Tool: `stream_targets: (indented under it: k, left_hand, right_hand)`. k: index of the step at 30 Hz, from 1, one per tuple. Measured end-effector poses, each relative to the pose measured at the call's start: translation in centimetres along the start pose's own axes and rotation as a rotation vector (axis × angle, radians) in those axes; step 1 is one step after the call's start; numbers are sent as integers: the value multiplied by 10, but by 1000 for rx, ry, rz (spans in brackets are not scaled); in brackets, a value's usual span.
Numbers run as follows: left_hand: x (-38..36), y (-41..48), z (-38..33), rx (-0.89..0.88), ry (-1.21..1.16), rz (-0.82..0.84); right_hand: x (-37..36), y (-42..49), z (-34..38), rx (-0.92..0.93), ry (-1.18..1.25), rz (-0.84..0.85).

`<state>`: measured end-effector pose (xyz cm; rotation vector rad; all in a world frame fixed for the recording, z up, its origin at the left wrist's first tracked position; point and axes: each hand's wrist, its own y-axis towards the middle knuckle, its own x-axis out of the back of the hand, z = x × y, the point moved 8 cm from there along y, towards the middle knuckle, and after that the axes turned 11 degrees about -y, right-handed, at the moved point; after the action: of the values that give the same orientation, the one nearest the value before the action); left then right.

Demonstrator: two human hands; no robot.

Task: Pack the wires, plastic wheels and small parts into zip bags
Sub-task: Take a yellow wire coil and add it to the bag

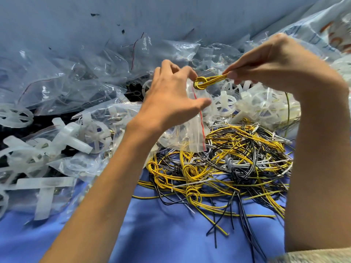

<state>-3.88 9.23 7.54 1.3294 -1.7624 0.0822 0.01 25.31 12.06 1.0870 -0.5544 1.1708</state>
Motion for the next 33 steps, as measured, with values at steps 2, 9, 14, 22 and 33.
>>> stream_targets:
  k: [2,9,14,22,33]
  left_hand:
    - [-9,-3,5,35,74,69]
    - [3,-4,13,122,104,100]
    - [16,-3,24,193,42,59]
    - [27,-1,22,141,-42,12]
    - [39,1,20,140,-163,-36]
  right_hand:
    - [0,-1,-4,-25,-19,7]
    - [-17,5,4,-12,-124,106]
    - [-30,9,18,55,-196,137]
    - [-70,14,60,214,-199,187]
    - [-138,25,81,292,-251,346]
